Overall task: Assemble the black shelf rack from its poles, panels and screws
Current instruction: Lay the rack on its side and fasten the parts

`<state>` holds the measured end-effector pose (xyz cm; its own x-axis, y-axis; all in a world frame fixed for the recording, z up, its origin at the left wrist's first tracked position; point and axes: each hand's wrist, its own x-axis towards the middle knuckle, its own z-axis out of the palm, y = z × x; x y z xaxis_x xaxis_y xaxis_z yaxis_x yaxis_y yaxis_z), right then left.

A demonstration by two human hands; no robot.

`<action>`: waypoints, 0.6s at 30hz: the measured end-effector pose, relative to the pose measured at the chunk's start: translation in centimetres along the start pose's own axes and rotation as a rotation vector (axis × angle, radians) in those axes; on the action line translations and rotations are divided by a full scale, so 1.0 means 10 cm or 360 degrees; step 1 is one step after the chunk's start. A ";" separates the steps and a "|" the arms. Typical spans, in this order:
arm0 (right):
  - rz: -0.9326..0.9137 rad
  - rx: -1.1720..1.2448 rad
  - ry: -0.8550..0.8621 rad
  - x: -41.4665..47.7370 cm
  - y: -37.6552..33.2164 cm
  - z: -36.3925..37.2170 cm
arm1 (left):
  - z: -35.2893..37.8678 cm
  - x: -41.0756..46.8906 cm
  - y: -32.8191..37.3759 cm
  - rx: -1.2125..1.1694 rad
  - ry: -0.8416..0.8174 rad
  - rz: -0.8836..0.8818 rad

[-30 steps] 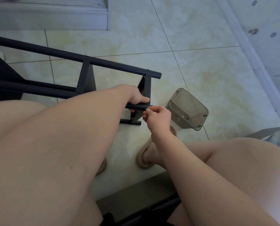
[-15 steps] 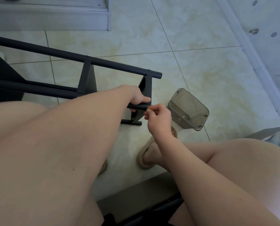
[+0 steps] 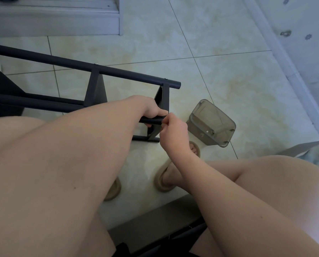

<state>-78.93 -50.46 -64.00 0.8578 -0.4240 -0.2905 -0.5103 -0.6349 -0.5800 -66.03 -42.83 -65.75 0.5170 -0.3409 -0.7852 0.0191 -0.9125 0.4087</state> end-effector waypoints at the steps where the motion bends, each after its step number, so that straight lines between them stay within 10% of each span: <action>1: 0.0000 0.0012 0.0009 0.00 0.01 0.00 | 0.00 0.00 -0.01 -0.0003 0.0013 0.0007; 18: 0.0176 0.0411 0.0110 -0.02 0.07 0.12 | 0.01 0.02 0.01 0.0042 0.0039 0.0057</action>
<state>-79.35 -50.00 -65.27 0.7871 -0.5303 -0.3151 -0.5602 -0.4008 -0.7249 -66.01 -42.99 -65.94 0.5379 -0.3682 -0.7584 -0.0222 -0.9055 0.4238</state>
